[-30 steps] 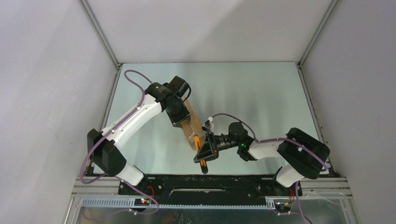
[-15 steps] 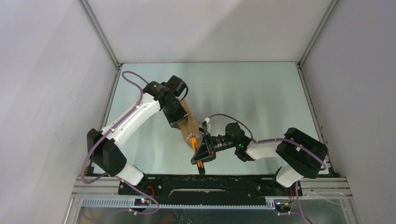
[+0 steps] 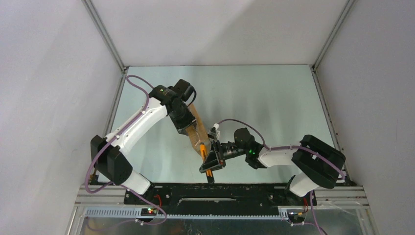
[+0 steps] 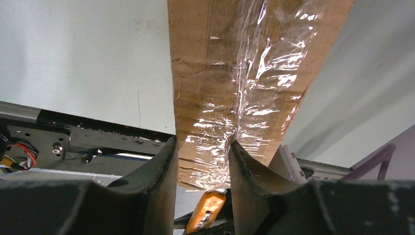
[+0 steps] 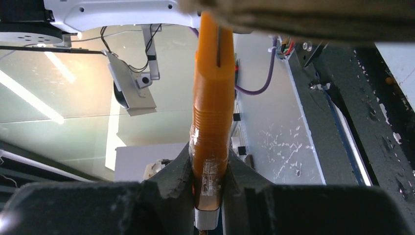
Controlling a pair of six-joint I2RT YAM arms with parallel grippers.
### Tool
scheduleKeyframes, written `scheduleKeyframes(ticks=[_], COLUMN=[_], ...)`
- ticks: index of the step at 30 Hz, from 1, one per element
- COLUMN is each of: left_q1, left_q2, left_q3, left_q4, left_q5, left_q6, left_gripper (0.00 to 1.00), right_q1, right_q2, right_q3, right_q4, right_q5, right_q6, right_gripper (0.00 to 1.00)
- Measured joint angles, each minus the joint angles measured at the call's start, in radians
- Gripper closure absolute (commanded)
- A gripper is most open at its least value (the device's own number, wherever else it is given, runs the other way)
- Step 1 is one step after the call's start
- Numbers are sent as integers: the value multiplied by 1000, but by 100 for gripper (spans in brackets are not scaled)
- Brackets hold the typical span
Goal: Unpack the express box
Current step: Cut the express box at the center of the board.
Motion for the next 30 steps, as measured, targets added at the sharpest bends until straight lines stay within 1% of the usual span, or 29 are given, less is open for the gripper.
scheduleKeyframes(ticks=[9,11,14,17,21,30], left_q1=[0,-1,-3,-5,-10,-9], left_q2=[-5,-14,-40,-71,-90,-98], left_q3=[-2,-12,-41,-76,-98,-107], left_q4=[14,24,53,84,100,96], left_q5=[10,12,11,11,11,11], left_q6=[-45,-61,-89,-115,-126,-122], left_gripper=[100,100,100,100,100,100], right_q1=[0,0,2,5,8,27], right_q2=[-71,-90,-123,-145,-155,-155], right_q3=[19,31,71,100,105,129], right_q4=[-198,-265,-423,-539,-589,-643], right_q5=[40,53,81,102,111,123], right_q6=[-123,-165,-262,-335,-390,-430], right_gripper=[100,100,100,100,100,100])
